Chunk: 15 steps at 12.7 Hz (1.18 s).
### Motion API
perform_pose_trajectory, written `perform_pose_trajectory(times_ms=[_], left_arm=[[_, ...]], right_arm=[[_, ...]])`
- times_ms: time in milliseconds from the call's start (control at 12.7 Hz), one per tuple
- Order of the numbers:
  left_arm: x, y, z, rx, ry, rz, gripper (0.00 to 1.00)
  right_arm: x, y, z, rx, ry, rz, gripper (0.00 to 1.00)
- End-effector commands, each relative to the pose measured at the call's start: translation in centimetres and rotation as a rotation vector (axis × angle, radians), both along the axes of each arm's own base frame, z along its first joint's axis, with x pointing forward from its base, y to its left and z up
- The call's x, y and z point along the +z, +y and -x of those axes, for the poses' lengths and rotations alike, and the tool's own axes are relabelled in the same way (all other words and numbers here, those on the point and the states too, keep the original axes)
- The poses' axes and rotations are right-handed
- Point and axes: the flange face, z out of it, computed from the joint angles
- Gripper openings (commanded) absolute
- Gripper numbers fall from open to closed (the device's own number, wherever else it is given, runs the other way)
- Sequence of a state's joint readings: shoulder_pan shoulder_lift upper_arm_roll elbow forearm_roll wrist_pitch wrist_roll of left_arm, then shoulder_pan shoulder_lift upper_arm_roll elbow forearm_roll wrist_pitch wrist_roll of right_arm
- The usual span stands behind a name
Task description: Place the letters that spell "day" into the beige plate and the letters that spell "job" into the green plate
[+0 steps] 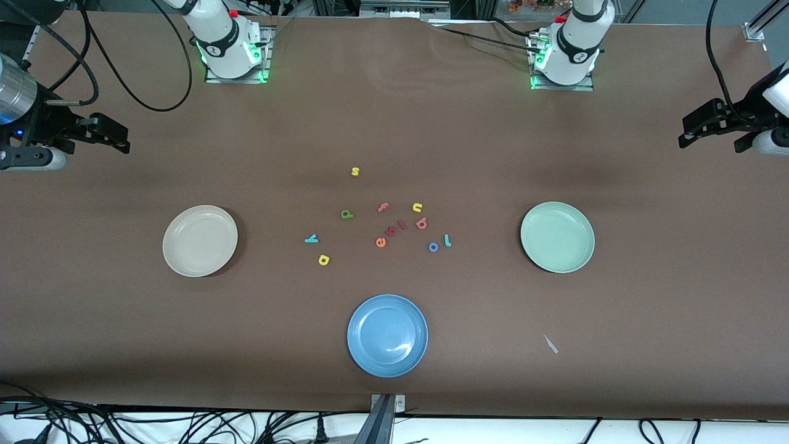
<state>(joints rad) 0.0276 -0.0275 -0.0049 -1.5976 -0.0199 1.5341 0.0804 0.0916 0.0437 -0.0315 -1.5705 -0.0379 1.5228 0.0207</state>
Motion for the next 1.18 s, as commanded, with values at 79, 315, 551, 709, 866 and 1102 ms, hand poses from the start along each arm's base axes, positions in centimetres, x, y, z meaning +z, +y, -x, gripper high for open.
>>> perform_pose_trajectory(times_ms=[79, 315, 551, 709, 866, 1102], left_arm=[[0.3, 0.2, 0.1, -0.009, 0.011, 0.013, 1.00], [-0.3, 0.0, -0.1, -0.010, 0.023, 0.009, 1.00], [-0.7, 0.2, -0.3, -0.009, 0.031, 0.009, 1.00], [-0.7, 0.1, -0.4, -0.009, 0.029, 0.008, 1.00], [-0.7, 0.0, -0.4, -0.007, 0.030, 0.007, 1.00], [-0.7, 0.0, -0.5, -0.007, 0.028, 0.007, 1.00]], right_arm=[[0.4, -0.2, 0.0, 0.005, -0.001, 0.012, 1.00], [0.4, -0.2, 0.0, 0.004, -0.001, 0.012, 1.00], [0.4, -0.2, 0.0, 0.004, -0.001, 0.012, 1.00], [0.4, -0.2, 0.0, 0.004, -0.001, 0.012, 1.00], [0.4, -0.2, 0.0, 0.004, -0.001, 0.012, 1.00], [0.4, -0.2, 0.0, 0.004, -0.001, 0.012, 1.00]])
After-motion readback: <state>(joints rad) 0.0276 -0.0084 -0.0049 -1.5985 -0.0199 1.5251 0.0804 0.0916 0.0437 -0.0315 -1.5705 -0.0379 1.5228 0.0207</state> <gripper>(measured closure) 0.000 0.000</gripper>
